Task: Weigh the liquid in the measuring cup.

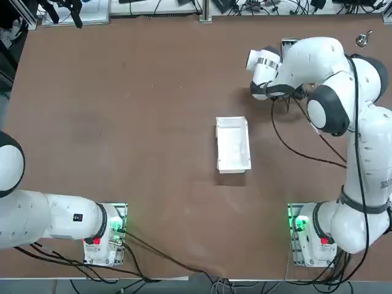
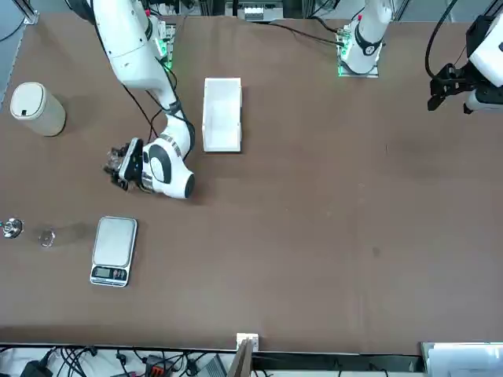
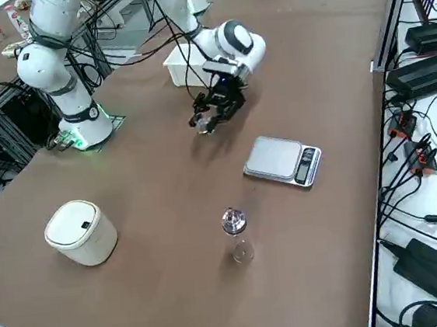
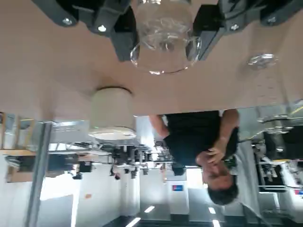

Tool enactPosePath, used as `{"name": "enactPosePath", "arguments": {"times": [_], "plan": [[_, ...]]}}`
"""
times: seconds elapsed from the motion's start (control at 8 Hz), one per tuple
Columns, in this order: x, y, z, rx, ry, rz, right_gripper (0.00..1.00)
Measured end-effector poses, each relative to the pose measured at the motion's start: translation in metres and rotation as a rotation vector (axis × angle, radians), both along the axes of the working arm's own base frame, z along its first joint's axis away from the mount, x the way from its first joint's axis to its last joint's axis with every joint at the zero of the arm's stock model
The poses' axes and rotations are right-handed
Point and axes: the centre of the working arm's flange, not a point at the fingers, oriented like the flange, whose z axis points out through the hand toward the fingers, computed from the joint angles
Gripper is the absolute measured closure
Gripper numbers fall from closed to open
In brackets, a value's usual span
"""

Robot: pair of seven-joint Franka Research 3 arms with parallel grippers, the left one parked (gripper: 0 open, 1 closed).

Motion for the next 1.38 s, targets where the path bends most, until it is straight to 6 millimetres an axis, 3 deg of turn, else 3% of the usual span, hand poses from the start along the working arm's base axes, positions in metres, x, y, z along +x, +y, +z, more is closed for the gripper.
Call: {"name": "enactPosePath", "arguments": {"times": [0.25,0.88,1.38], "plan": [[0.035,0.004,0.011,-0.056,0.04,0.161,0.38],[0.095,0.001,-0.021,-0.038,0.137,0.478,0.38],[0.114,-0.012,-0.055,-0.018,0.148,0.521,0.38]]}}
